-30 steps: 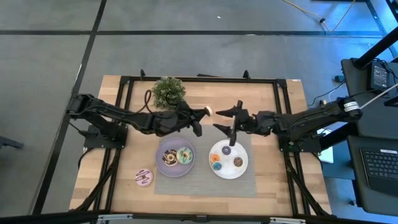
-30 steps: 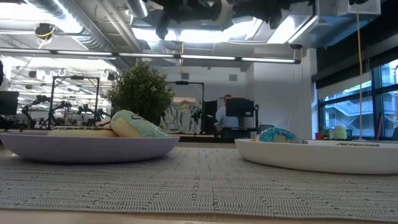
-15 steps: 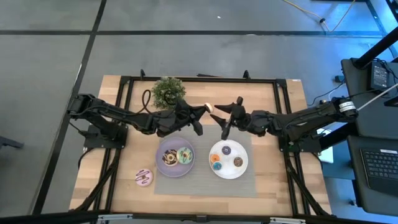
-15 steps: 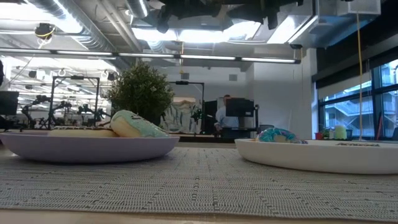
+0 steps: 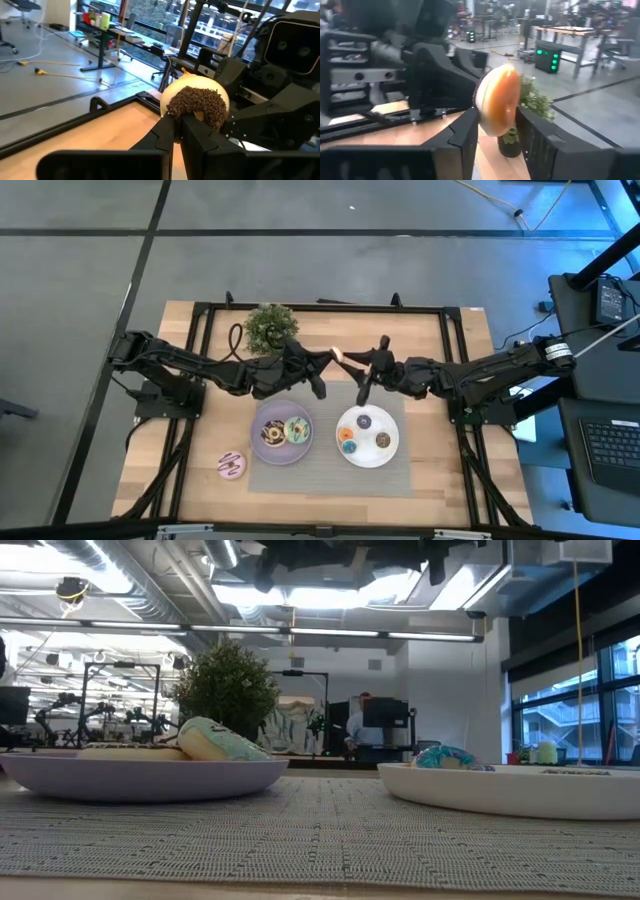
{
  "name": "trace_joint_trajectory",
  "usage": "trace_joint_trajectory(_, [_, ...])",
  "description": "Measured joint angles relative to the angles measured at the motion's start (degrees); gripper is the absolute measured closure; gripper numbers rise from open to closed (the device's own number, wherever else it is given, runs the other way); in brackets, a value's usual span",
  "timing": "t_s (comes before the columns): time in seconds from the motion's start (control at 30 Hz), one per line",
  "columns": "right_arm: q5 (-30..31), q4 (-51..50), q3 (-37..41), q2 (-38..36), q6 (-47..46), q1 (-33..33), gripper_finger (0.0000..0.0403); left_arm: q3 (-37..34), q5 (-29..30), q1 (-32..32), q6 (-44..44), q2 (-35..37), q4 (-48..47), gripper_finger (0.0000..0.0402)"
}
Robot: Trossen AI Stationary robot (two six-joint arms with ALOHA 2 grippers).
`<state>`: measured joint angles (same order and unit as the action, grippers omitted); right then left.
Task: Pick & Place donuts
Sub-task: Put the small dark brown donut on the white plate
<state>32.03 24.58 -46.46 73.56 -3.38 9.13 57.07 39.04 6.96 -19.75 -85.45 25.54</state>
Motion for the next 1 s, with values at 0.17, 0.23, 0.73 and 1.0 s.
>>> trace_joint_trajectory(0.17, [-2.2,0.0,0.0,0.0,0.9,0.0,0.0292,0.0,-1.1,0.0,0.0,0.0,0.0,0.0384])
trace_joint_trajectory(0.23, [-2.2,0.0,0.0,0.0,0.9,0.0,0.0300,0.0,-1.1,0.0,0.0,0.0,0.0,0.0384])
trace_joint_trajectory(0.73, [-0.1,0.0,0.0,0.0,0.9,0.0,0.0372,0.0,0.8,0.1,0.8,0.0,0.0,0.0378])
trace_joint_trajectory(1.0, [0.0,0.0,0.0,0.0,1.0,0.0,0.0386,0.0,2.0,0.1,1.1,0.0,0.0,0.0337])
